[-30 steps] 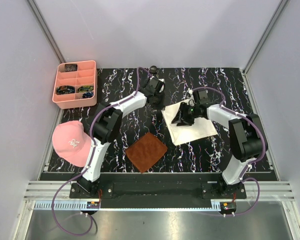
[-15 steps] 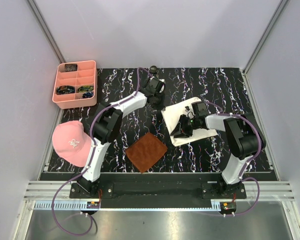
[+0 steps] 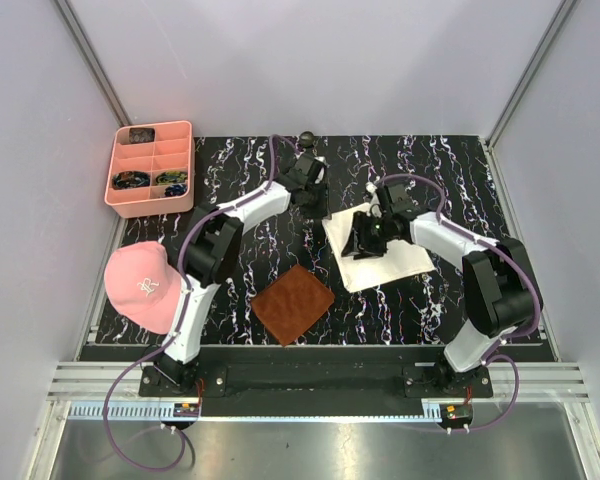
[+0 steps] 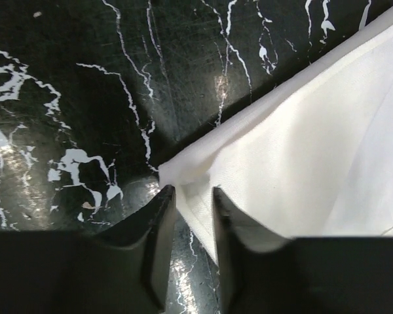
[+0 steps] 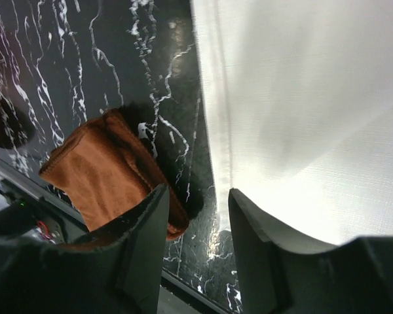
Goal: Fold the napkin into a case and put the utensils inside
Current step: Smooth out the upper triangle-folded napkin at the center of the board.
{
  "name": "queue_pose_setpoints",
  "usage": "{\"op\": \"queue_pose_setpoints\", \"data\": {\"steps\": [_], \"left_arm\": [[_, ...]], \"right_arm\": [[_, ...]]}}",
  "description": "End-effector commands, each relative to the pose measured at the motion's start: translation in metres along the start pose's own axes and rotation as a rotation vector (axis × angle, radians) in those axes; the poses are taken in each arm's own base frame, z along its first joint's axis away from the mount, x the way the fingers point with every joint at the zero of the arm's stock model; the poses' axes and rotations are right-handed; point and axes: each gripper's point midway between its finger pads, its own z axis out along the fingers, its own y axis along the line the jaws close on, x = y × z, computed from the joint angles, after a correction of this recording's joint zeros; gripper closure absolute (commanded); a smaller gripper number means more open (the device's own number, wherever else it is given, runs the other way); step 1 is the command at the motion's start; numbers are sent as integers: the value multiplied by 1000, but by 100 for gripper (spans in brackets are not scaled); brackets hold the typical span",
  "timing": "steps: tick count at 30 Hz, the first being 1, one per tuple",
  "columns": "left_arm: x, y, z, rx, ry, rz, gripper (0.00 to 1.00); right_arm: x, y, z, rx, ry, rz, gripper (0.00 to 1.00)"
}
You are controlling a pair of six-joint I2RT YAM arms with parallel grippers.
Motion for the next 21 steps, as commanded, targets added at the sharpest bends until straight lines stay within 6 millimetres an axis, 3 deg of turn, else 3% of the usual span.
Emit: {"op": "queue_pose_setpoints", "data": {"steps": [1,2,6,13,21], "left_arm": [[-31,-11,-41,68,-73,-63,62],[-35,-12,-50,78,-83,-72,61],[-43,0,-72,97,-93,-149,53],[-39,5,-103,136,-103,-261,46],[-18,-5,-102,239,-36,-293,46]], "right_arm": [[-4,8,-8,159,-6,-170,48],[-11,8,-6,204,-20,-200,47],[-1,12,1,306,21,-283,45],[5,19,12,448,47,-340,44],[2,17,12,510,26,-311,40]]}}
